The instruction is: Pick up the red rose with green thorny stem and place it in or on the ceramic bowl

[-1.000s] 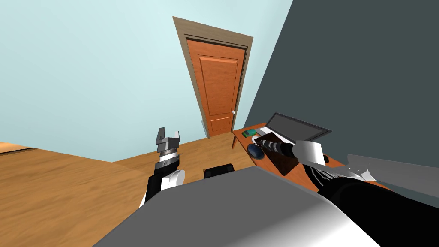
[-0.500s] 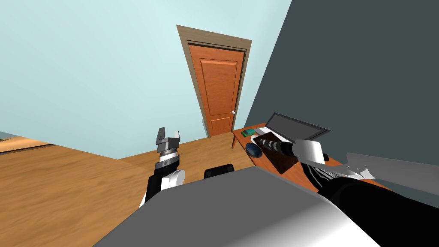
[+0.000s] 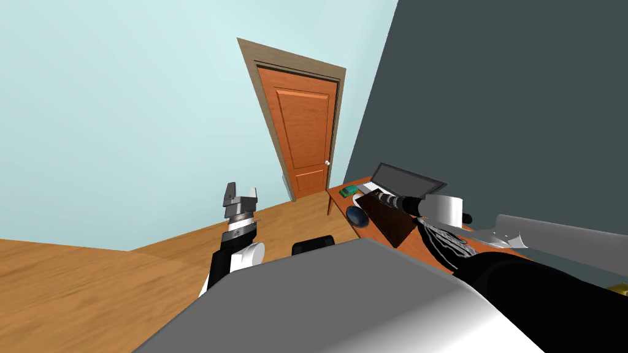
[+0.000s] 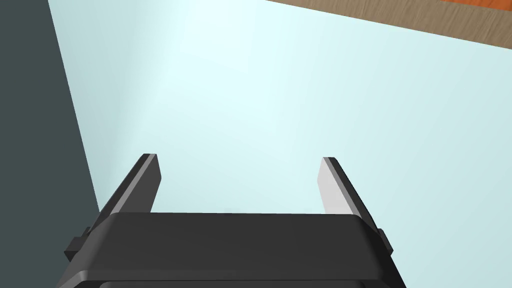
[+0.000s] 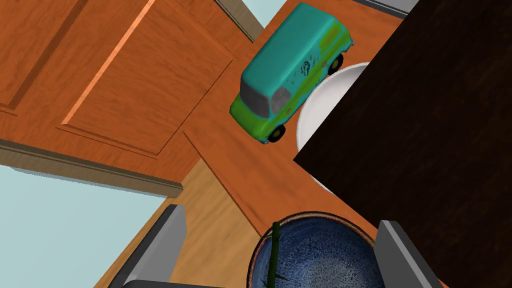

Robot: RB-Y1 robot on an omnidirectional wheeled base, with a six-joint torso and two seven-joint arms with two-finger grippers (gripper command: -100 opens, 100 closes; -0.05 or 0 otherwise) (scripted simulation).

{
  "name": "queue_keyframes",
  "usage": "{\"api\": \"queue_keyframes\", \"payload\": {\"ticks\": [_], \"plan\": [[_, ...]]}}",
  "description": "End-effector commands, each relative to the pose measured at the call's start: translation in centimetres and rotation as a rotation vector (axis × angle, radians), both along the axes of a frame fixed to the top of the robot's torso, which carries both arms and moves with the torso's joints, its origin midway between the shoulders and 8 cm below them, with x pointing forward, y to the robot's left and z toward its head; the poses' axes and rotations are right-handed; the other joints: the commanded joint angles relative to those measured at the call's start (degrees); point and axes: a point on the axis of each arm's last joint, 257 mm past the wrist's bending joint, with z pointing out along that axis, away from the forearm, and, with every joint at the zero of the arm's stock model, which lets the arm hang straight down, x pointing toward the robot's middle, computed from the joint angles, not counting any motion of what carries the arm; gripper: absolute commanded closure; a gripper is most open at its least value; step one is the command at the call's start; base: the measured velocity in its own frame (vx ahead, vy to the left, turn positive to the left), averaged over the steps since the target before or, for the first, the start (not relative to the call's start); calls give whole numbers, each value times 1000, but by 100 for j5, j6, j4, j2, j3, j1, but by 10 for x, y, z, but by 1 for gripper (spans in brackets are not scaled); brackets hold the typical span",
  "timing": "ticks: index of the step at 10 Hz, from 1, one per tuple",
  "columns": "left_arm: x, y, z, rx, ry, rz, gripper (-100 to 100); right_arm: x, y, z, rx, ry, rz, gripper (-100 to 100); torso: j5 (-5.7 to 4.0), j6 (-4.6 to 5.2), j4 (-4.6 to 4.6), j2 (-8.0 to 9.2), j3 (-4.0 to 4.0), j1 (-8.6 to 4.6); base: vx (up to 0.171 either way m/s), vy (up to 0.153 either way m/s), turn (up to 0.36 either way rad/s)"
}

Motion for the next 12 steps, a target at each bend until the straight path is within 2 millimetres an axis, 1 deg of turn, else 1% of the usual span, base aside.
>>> {"api": "queue_keyframes", "payload": {"ticks": [1, 2, 3, 4, 5, 7, 8, 9, 10, 11, 12], "plan": [[0, 0, 0, 0, 0, 0, 0, 26, -17, 32, -44, -93, -41, -100, 0, 0, 0, 0, 0, 0, 189, -248, -485], [0, 0, 0, 0, 0, 0, 0, 46, -21, 55, -93, -143, -33, -100, -3, 1, 2, 14, 6, -24, 80, -222, -413], [0, 0, 0, 0, 0, 0, 0, 59, -32, 83, -139, -195, -37, -100, -3, -2, 9, 49, 26, -22, 13, -98, -395], [0, 0, 0, 0, 0, 0, 0, 58, -37, 85, -173, -192, -38, -100, 2, 0, 17, 82, 46, 15, -14, -5, -339], [0, 0, 0, 0, -1, 0, 0, 68, -34, 96, -194, -219, -19, -100, 10, -2, 22, 101, 57, 48, -20, 31, -127], [0, 0, 0, -1, -1, -1, 0, 85, -27, 116, -206, -271, 2, -100, 19, -11, 23, 107, 61, 75, -13, 22, 16], [0, 0, 0, -1, -1, -1, 0, 87, -68, 149, -234, -354, -122, -100, 18, -9, 23, 105, 60, 72, 254, -72, -380], [0, 0, 0, 0, 0, 0, 0, 95, -78, 172, -245, -413, -176, -100, 13, 1, 11, 36, 24, 43, 344, -174, -483], [0, 0, 0, 0, 0, 0, 0, 94, -96, 200, -286, -467, -232, -100, 4, -1, -1, -1, -1, 4, 233, -228, -437], [0, 0, 0, 0, 0, 0, 0, 99, -107, 230, -343, -521, -240, -100, -6, -2, 0, 14, 6, -27, 108, -169, -447], [0, 0, 0, 0, 0, 0, 0, 109, -101, 261, -382, -583, -216, -100, -5, -3, 9, 52, 27, -17, 22, -64, -424]]}}
